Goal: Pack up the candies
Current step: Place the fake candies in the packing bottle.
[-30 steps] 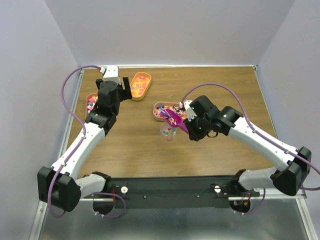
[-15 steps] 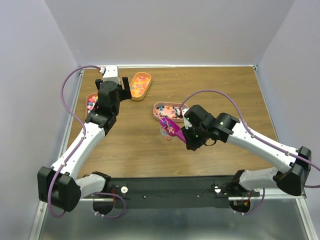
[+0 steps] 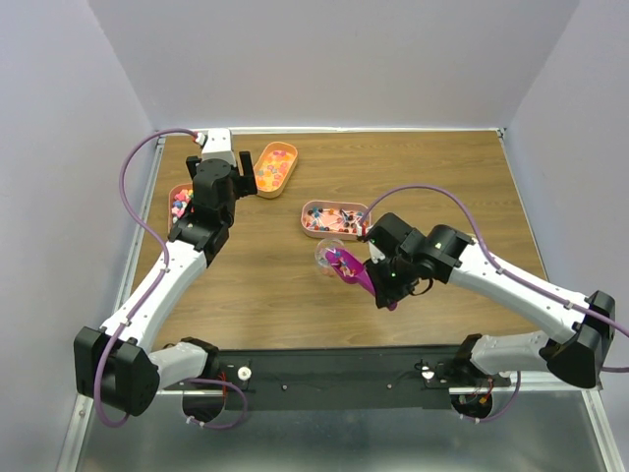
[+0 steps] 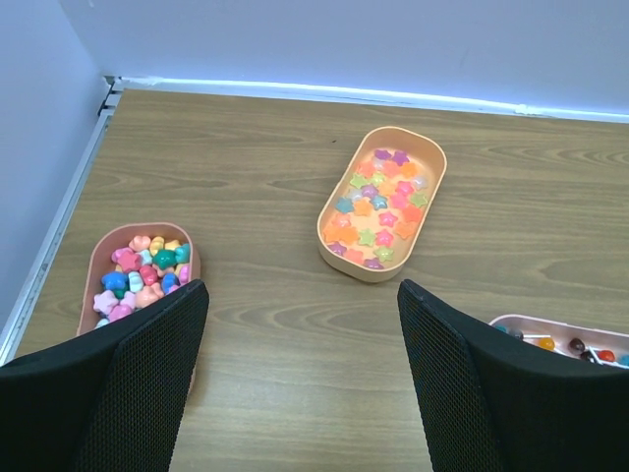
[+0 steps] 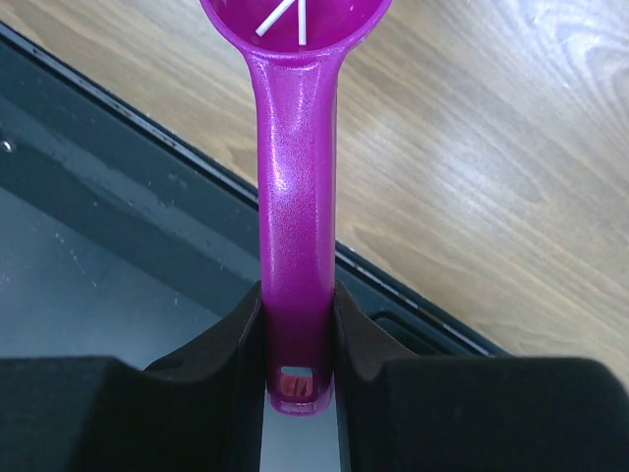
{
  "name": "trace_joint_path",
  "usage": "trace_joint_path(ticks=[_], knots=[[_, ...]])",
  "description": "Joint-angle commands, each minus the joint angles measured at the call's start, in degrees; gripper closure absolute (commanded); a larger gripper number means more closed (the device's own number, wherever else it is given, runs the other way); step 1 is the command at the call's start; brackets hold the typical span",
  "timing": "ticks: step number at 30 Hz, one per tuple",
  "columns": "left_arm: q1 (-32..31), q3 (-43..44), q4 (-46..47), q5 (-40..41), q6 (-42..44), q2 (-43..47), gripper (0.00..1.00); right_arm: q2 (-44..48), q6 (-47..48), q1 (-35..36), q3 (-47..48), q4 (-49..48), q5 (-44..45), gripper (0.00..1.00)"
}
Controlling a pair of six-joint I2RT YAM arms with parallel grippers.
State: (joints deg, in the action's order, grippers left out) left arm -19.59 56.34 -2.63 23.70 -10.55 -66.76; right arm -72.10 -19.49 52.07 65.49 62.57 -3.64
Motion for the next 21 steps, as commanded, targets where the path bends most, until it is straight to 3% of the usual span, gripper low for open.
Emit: trace_joint_path(ticks=[1,21], knots=[[0.3,0.7,0.5,2.4,0.5,0.5,0.14,-1.6,-0.3,0.3,-0.5,2.1,-2.3,0.99],[0.3,0.4,0.5,3.0,1.1,1.2,0.14,-10.3,2.2,0.4,10.0,10.5,-3.0,0.99]])
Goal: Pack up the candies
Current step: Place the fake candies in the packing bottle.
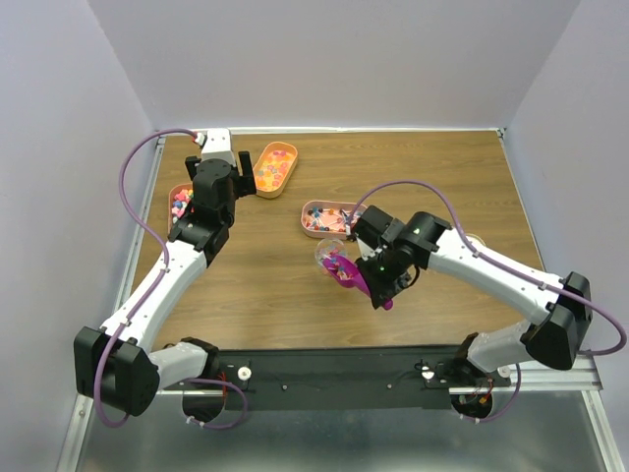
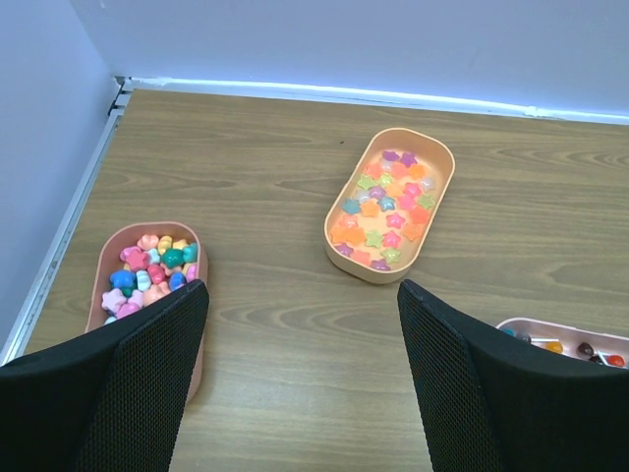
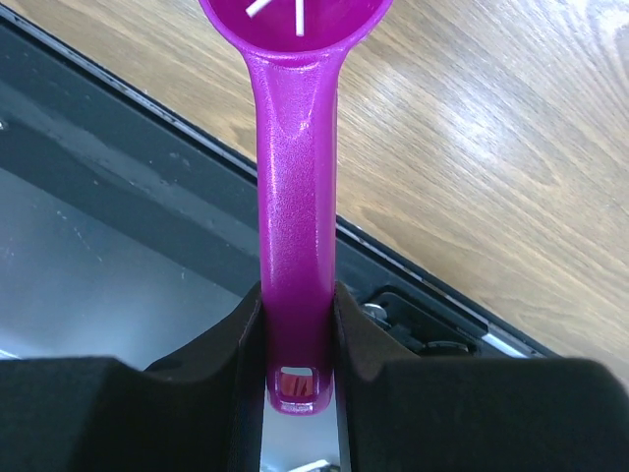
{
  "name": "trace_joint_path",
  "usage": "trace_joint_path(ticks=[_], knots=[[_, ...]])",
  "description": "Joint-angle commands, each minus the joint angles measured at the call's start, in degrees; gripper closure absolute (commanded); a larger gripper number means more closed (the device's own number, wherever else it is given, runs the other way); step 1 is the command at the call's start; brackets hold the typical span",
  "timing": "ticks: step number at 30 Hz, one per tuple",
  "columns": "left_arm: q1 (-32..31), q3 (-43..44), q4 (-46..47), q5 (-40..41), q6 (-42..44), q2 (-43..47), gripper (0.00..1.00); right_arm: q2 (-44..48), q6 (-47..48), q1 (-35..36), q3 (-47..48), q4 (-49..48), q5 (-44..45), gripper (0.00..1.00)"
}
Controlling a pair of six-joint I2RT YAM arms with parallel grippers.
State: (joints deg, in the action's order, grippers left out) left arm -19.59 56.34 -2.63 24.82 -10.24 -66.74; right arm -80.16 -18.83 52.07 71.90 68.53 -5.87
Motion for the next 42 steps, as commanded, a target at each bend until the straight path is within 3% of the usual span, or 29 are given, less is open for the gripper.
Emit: trace_joint_path(ticks=[1,42], knots=[[0.3,0.4,0.4,1.9,0.7,1.3,0.14,-2.5,1.6,0.3,3.9,5.2,-0.5,0.99],[0.3,-0.1,0.7,1.8,1.4,2.2,0.14,-8.2,4.2,-3.1,11.1,11.1,-2.7,0.99]])
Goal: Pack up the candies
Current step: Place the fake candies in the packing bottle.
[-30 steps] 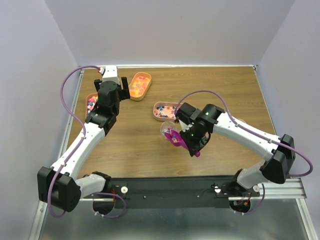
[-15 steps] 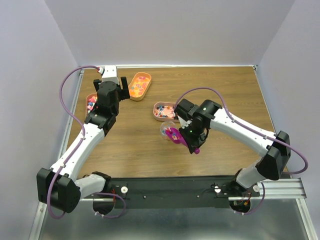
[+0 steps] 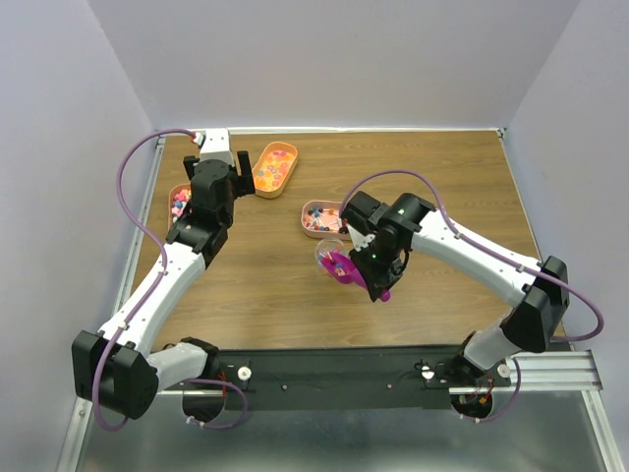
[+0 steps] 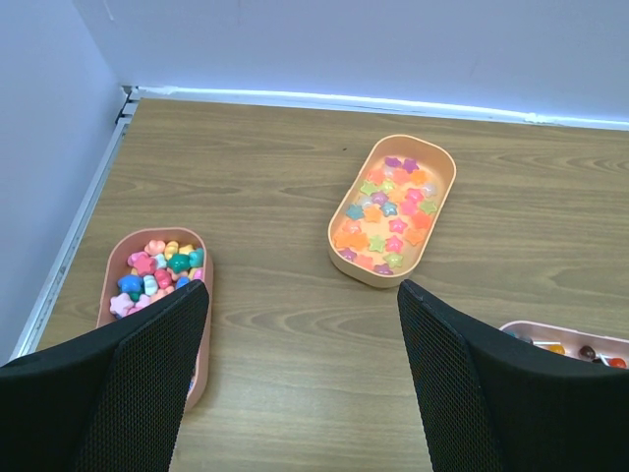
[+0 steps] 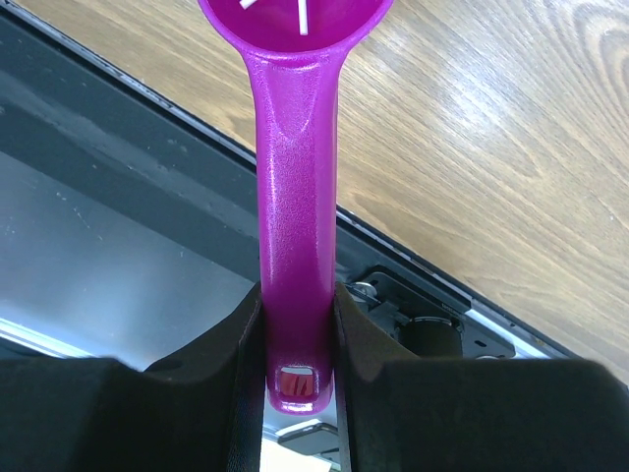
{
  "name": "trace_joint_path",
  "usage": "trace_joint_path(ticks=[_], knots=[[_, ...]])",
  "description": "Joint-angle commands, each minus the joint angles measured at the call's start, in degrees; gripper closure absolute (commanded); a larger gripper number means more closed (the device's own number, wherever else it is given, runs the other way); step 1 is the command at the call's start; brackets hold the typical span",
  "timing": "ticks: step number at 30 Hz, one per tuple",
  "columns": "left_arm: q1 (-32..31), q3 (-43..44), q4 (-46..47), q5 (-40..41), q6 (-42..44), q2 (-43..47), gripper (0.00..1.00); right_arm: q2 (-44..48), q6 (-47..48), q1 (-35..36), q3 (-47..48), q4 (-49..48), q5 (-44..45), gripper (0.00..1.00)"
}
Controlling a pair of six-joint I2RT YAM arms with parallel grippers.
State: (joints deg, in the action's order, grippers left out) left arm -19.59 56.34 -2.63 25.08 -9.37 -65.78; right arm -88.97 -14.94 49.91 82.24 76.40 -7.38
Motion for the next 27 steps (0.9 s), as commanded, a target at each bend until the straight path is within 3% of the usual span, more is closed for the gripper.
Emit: trace_joint_path(ticks=[1,27], knots=[[0.3,-0.2,0.8,1.6,0.5,1.3,0.14,0.8,0.1,-1.4,0.5,3.2,-1.4,0.99],[0.3,-0.1,0.9,1.0,0.7,1.4,0.14,0.8,-6.3,-2.6,1.8,3.3,-8.1,0.99]])
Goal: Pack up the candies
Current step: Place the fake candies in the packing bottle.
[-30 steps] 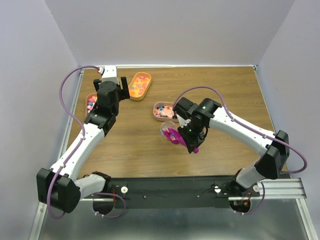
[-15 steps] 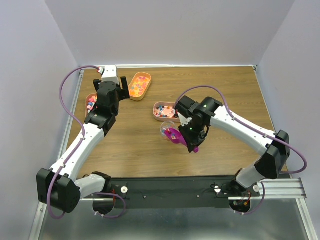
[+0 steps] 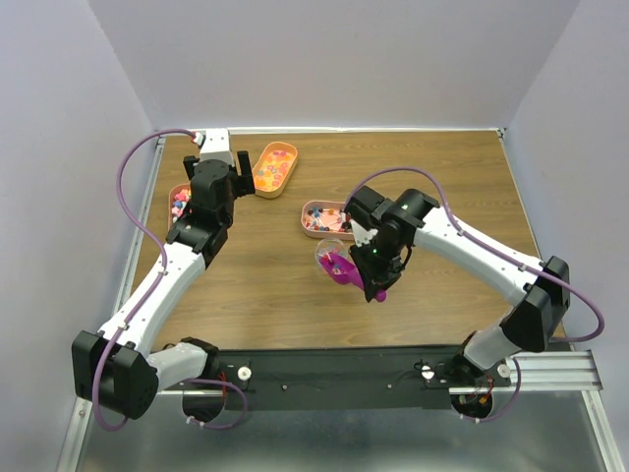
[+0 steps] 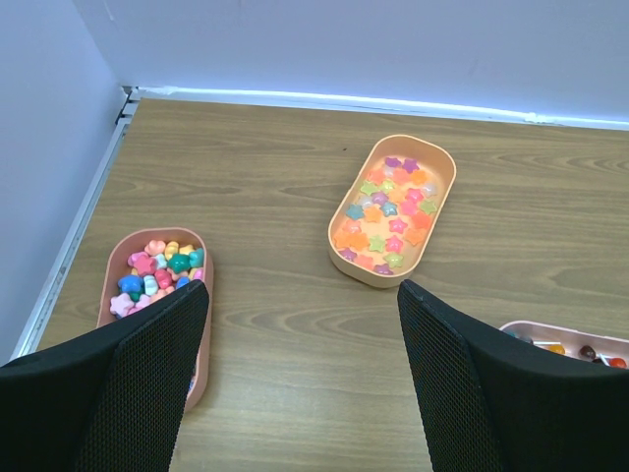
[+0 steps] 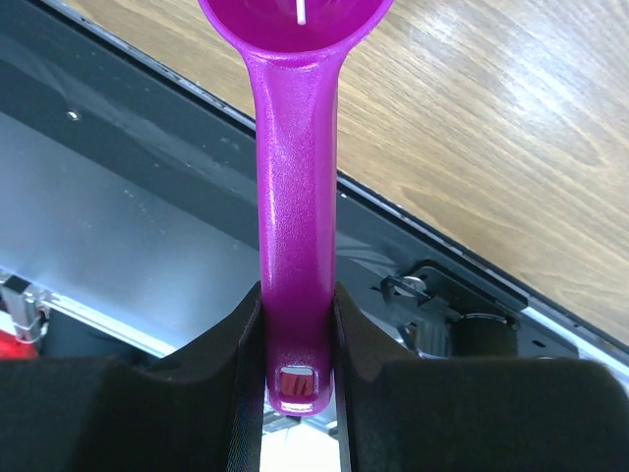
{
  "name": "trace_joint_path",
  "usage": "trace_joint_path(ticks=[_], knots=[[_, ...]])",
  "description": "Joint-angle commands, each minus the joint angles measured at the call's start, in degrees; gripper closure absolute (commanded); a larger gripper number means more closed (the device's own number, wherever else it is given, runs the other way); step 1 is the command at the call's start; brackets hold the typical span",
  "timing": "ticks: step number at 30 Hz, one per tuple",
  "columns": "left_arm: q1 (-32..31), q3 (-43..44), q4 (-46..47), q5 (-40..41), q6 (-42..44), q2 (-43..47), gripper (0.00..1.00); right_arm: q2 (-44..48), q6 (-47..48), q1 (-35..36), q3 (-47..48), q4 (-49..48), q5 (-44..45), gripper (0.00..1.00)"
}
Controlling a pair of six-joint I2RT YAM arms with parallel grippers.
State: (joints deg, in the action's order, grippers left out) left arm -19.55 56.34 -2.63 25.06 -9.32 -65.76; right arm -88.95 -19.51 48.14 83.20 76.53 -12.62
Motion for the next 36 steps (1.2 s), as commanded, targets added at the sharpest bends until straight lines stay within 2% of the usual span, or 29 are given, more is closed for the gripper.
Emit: trace_joint_path(ticks=[1,19,29,36], knots=[[0.3,-0.2,0.9,1.0,0.7,1.2,0.15,0.9,-2.2,-1.2,0.6,3.2,-2.8,0.99],[0.3,-0.3,0.9,1.7,1.1,2.0,0.14,-1.1,-2.7,-4.5,0.3,3.2,-10.8,0.99],[0.3,-0.4,1.1,2.0,1.3,2.4,0.14,-0.3,-2.5,-10.4,-0.7,3.4,-16.2,0.99],[0.3,-0.5,1.2,1.9,1.3,2.6,0.15,-2.2,-2.5,-11.1,-1.4,3.4,-19.0,0.99]])
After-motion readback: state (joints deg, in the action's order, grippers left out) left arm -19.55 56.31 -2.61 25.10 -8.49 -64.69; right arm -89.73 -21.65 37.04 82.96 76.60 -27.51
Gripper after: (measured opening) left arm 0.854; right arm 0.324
